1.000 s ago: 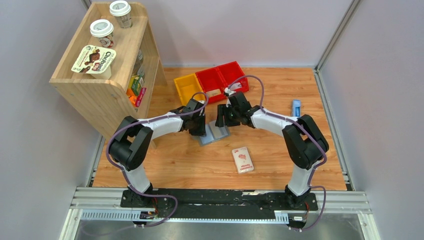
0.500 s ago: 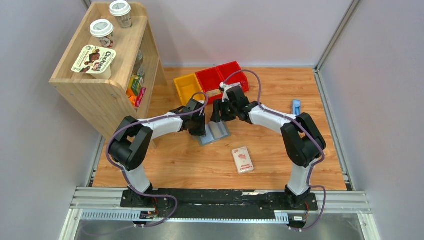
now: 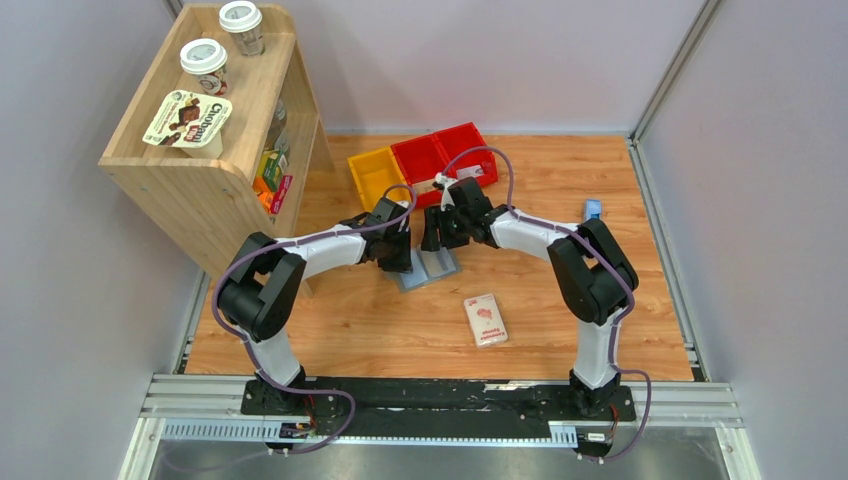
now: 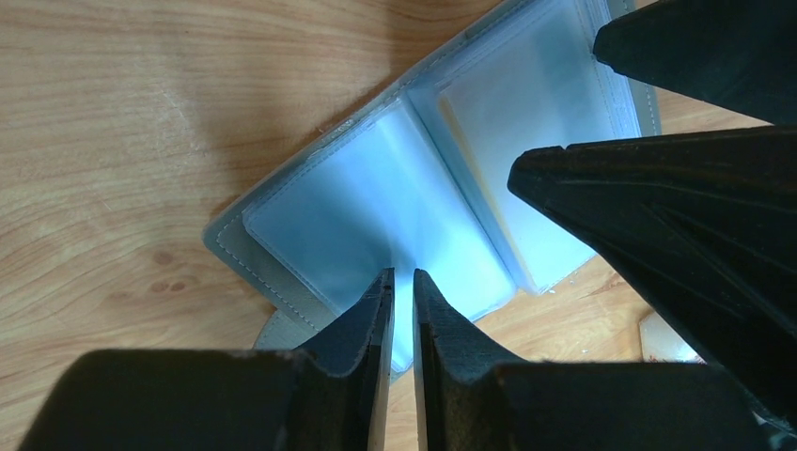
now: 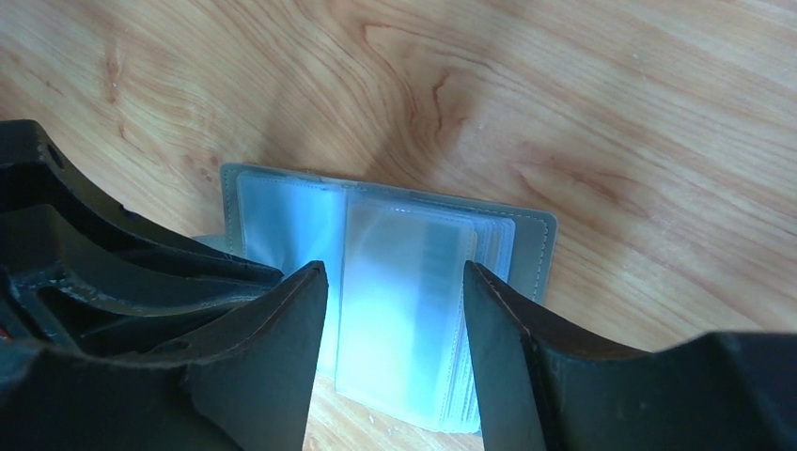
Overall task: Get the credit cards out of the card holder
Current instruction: Remove the credit card from the card holder.
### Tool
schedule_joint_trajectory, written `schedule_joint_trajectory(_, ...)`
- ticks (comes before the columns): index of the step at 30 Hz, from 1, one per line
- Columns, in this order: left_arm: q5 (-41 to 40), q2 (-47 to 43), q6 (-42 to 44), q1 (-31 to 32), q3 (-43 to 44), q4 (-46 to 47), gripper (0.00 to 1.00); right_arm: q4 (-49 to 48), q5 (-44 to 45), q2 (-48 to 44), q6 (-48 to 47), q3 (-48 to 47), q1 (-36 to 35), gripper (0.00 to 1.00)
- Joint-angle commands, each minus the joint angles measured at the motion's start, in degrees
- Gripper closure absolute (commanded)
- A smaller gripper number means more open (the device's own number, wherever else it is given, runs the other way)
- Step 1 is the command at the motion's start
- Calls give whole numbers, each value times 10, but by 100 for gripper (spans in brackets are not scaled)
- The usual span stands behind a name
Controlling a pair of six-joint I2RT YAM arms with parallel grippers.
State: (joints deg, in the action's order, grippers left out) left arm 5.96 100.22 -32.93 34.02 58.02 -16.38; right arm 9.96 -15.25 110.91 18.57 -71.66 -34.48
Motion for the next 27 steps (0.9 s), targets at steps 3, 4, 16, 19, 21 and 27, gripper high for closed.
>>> schedule_joint_trajectory(3,9,-4,0,0,-11,-19,79,-6,-46,4,-7,-12,-4,43)
schedule_joint_trajectory(4,9,-3,-1,0,-11,-19,79,-6,-54,4,-4,-11,-4,43)
schedule_joint_trajectory(16,11,-13,-6,0,-21,-6,79,-62,-169,2,71,6,-4,44)
schedule_joint_trajectory(19,9,-22,-10,-1,-28,4,79,-75,-188,5,87,6,-7,44)
schedule_joint_trajectory(21,6,-38,-16,-3,-36,11,79,-80,-197,9,93,2,-10,44)
schedule_joint_trajectory(27,-13,-102,-33,-4,-72,43,79,-91,-216,21,114,-20,-30,44)
